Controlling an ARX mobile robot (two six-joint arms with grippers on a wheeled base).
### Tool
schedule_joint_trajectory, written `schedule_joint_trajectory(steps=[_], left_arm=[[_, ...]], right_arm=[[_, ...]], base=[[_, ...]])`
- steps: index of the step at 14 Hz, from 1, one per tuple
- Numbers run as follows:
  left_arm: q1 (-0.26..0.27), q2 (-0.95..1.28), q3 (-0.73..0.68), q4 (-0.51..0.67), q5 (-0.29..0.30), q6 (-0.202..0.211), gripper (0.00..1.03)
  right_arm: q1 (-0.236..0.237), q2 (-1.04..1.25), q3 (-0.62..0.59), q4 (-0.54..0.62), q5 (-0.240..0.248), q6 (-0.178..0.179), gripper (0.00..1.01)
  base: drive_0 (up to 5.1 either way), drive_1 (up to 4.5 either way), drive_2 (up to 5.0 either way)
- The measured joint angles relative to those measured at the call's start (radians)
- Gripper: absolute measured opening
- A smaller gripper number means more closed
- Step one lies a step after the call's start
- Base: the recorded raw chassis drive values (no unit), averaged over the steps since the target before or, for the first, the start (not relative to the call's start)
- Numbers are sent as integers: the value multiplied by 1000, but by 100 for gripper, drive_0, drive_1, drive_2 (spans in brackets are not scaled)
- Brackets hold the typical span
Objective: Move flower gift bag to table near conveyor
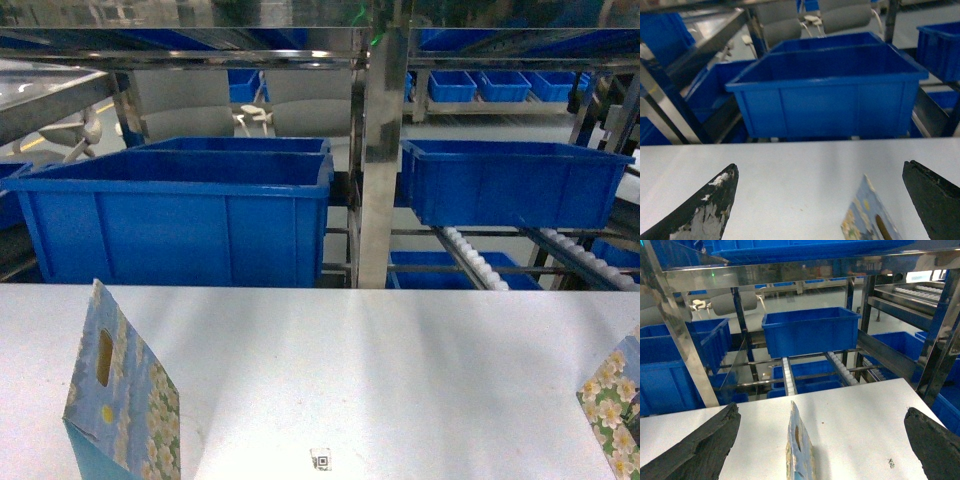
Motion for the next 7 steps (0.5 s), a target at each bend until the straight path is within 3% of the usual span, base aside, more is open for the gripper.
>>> schedule_joint_trajectory(steps=[2,3,4,5,6,7], left_arm=[[4,-14,0,2,-5,28,98],[7,3,-19,63,23,29,96],[46,-8,-95,255,140,-4,83],[82,-58,-161,332,209,-27,69],[106,-103,-180,322,240,-34,56],[129,-148,-200,303,261,-45,44]], right_arm=[[0,0,0,0,0,0,98],[-18,-7,-13,48,-43,-12,95],[-133,-59,-71,138,-213,-63,83],[-173,-94,-119,163,-288,-93,68],[-161,-101,-153,171,-330,-109,55],[-159,-120,-183,175,-328,-118,42]], base=[[0,0,0],[0,0,0],[0,0,0],[0,0,0],[0,0,0],[0,0,0]])
